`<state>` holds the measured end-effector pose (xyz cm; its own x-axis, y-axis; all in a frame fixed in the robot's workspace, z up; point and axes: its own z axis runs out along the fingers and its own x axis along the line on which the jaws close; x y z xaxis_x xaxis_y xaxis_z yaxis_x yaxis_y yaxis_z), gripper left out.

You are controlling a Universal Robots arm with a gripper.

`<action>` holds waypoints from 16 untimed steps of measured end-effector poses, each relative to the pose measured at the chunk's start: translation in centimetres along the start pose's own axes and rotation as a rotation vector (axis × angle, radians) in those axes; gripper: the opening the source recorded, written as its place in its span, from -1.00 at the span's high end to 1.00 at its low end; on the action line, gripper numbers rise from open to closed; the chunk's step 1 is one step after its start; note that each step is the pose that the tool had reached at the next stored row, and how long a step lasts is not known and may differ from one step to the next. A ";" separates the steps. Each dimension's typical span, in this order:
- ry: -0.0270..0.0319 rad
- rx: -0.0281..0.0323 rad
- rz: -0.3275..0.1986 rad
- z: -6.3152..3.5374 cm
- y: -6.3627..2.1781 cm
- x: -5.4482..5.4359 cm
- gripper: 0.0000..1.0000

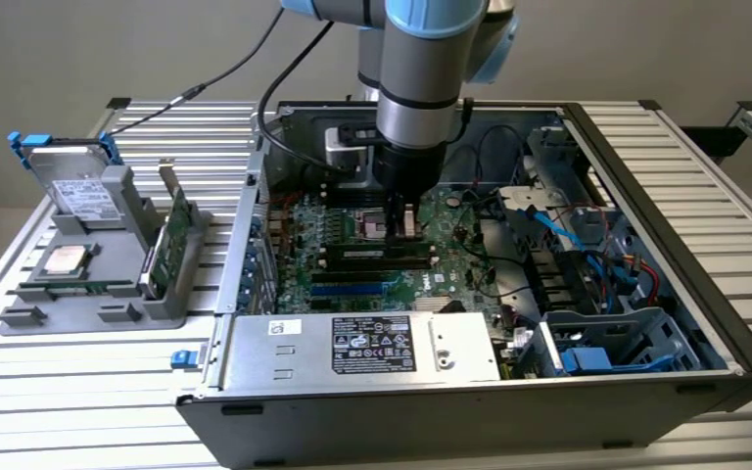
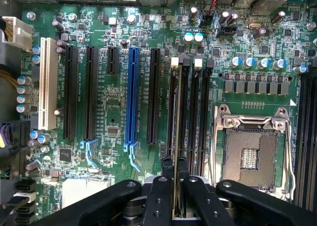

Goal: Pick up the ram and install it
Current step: 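Insert the ram into the slot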

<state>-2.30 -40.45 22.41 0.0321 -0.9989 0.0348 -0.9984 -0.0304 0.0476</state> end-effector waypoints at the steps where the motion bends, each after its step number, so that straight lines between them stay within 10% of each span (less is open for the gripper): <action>1: 0.0001 -0.0006 0.000 0.03 0.00 0.0 0.73; 16: -0.0001 -0.0095 -0.001 -0.06 -0.05 0.0 0.73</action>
<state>-2.25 -40.46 22.47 0.0334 -0.9988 0.0347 -0.9979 -0.0314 0.0571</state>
